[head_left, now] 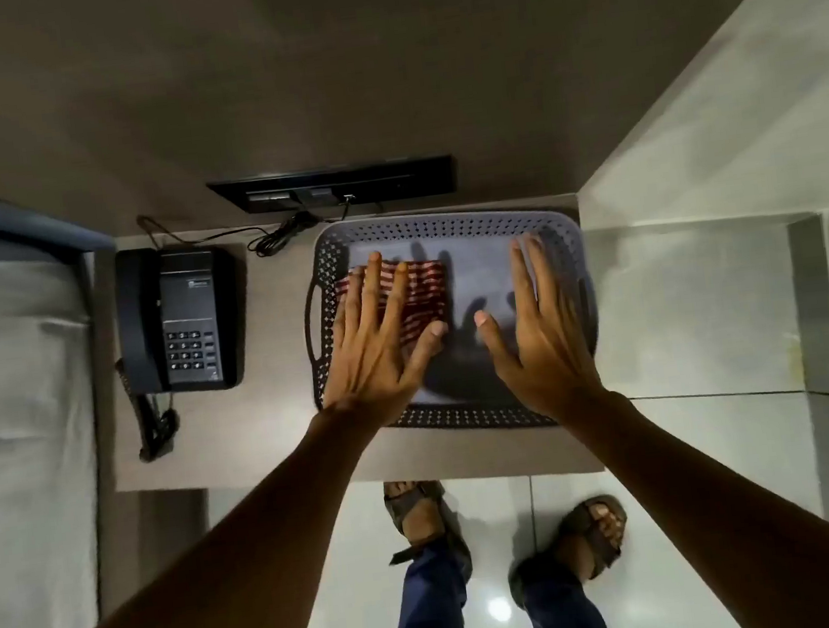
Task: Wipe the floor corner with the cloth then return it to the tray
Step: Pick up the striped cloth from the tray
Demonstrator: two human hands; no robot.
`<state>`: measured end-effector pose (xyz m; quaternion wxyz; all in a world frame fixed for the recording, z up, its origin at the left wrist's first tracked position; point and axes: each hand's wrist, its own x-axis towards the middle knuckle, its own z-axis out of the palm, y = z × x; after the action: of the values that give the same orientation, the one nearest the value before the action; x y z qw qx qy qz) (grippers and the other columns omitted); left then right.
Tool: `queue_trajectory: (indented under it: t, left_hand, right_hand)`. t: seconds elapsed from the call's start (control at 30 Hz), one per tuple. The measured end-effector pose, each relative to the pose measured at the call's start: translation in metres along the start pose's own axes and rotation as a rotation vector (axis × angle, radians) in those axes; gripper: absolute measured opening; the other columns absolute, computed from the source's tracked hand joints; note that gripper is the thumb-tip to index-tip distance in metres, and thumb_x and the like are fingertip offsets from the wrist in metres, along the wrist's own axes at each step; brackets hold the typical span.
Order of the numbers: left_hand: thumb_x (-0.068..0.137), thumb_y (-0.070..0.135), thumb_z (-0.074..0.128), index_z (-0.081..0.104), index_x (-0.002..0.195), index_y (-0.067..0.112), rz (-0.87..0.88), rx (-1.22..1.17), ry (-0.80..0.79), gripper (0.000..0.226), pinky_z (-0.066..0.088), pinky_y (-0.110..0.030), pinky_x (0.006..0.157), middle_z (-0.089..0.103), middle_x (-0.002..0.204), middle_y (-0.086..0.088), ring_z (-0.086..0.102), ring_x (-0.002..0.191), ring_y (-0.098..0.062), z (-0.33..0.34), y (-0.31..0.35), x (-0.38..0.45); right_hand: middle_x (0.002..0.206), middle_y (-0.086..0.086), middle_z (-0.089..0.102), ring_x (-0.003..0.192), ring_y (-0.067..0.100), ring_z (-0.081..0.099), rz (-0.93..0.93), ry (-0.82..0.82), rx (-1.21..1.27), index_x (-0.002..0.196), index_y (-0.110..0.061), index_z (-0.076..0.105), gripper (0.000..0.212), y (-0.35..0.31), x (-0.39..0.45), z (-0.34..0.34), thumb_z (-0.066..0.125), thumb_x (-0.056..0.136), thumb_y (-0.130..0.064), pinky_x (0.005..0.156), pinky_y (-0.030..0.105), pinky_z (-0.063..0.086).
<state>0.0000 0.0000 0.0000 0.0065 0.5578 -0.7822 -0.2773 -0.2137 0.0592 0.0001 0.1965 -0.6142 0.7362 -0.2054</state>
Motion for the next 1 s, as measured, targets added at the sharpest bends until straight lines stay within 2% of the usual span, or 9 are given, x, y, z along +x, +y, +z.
queue_trajectory:
  t: [0.03, 0.07, 0.17, 0.23, 0.37, 0.6, 0.73, 0.87, 1.0]
  left_hand:
    - [0.103, 0.069, 0.034, 0.000, 0.173, 0.027, 0.008, -0.012, -0.004, 0.089, 0.001, -0.058, 0.135, -0.009, 0.183, -0.008, -0.006, 0.170, -0.033, 0.010, -0.007, 0.006]
    - [0.103, 0.069, 0.034, -0.003, 0.173, 0.030, -0.010, -0.011, -0.003, 0.088, -0.002, -0.057, 0.134, -0.012, 0.183, -0.006, -0.009, 0.170, -0.032, 0.018, -0.013, 0.013]
    - [0.102, 0.072, 0.033, -0.007, 0.172, 0.033, -0.003, 0.037, 0.002, 0.090, -0.008, -0.053, 0.131, -0.014, 0.183, -0.004, -0.012, 0.169, -0.031, 0.043, -0.031, 0.024]
    - [0.101, 0.076, 0.029, -0.006, 0.172, 0.029, 0.014, 0.105, -0.001, 0.092, -0.008, -0.055, 0.133, -0.012, 0.183, -0.007, -0.012, 0.169, -0.032, 0.056, -0.038, 0.030]
    - [0.102, 0.079, 0.020, 0.004, 0.173, 0.021, 0.010, 0.251, 0.011, 0.093, -0.004, -0.058, 0.135, -0.005, 0.183, -0.015, -0.006, 0.169, -0.038, 0.074, -0.043, 0.029]
    - [0.106, 0.075, 0.020, 0.005, 0.173, 0.027, 0.033, 0.259, 0.045, 0.084, -0.012, -0.049, 0.135, -0.007, 0.183, -0.011, -0.009, 0.169, -0.035, 0.079, -0.050, 0.035]
    - [0.108, 0.063, 0.023, 0.009, 0.173, 0.028, 0.024, 0.186, 0.036, 0.075, -0.010, -0.052, 0.136, -0.008, 0.183, -0.008, -0.010, 0.169, -0.035, 0.074, -0.049, 0.034]
    - [0.111, 0.059, 0.020, 0.002, 0.172, 0.029, -0.033, 0.114, -0.025, 0.070, -0.007, -0.055, 0.137, -0.014, 0.182, -0.003, -0.019, 0.167, -0.032, 0.068, -0.042, 0.033]
    - [0.113, 0.051, 0.028, 0.008, 0.173, 0.027, -0.165, -0.228, 0.020, 0.068, -0.001, -0.056, 0.138, -0.002, 0.183, 0.005, -0.013, 0.168, -0.021, 0.057, -0.019, 0.032]
  right_hand:
    - [0.183, 0.024, 0.032, 0.171, 0.042, 0.031, 0.003, -0.002, 0.007, 0.173, 0.002, 0.035, 0.080, 0.006, 0.002, 0.013, 0.058, 0.111, -0.042, 0.144, 0.037, 0.007]
    - [0.184, 0.023, 0.031, 0.171, 0.042, 0.032, 0.030, -0.024, -0.007, 0.173, 0.001, 0.034, 0.080, 0.011, 0.006, 0.023, 0.056, 0.111, -0.044, 0.144, 0.037, 0.007]
    - [0.185, 0.023, 0.028, 0.172, 0.044, 0.029, 0.022, -0.067, -0.128, 0.175, -0.001, 0.031, 0.079, 0.021, 0.011, 0.054, 0.050, 0.113, -0.046, 0.141, 0.064, 0.023]
    - [0.186, 0.022, 0.025, 0.173, 0.043, 0.025, 0.031, -0.091, -0.153, 0.176, -0.002, 0.029, 0.079, 0.027, 0.018, 0.070, 0.047, 0.114, -0.048, 0.139, 0.069, 0.023]
    - [0.188, 0.019, 0.020, 0.175, 0.039, 0.020, 0.041, -0.102, -0.239, 0.178, -0.006, 0.025, 0.082, 0.041, 0.019, 0.084, 0.036, 0.114, -0.056, 0.140, 0.068, 0.019]
    - [0.189, 0.016, 0.020, 0.176, 0.035, 0.019, 0.013, -0.014, -0.320, 0.179, -0.009, 0.023, 0.084, 0.046, 0.018, 0.095, 0.036, 0.114, -0.059, 0.141, 0.065, 0.018]
    - [0.189, 0.015, 0.020, 0.176, 0.035, 0.020, 0.026, -0.026, -0.311, 0.179, -0.008, 0.023, 0.084, 0.045, 0.018, 0.093, 0.033, 0.114, -0.060, 0.141, 0.064, 0.019]
    - [0.188, 0.018, 0.017, 0.176, 0.037, 0.018, 0.053, -0.069, -0.322, 0.179, -0.004, 0.020, 0.084, 0.036, 0.020, 0.086, 0.033, 0.115, -0.057, 0.142, 0.063, 0.014]
    - [0.189, 0.014, 0.001, 0.178, 0.032, 0.002, 0.125, -0.142, -0.240, 0.179, -0.006, 0.006, 0.081, 0.019, 0.020, 0.069, 0.025, 0.115, -0.051, 0.143, 0.057, 0.001]
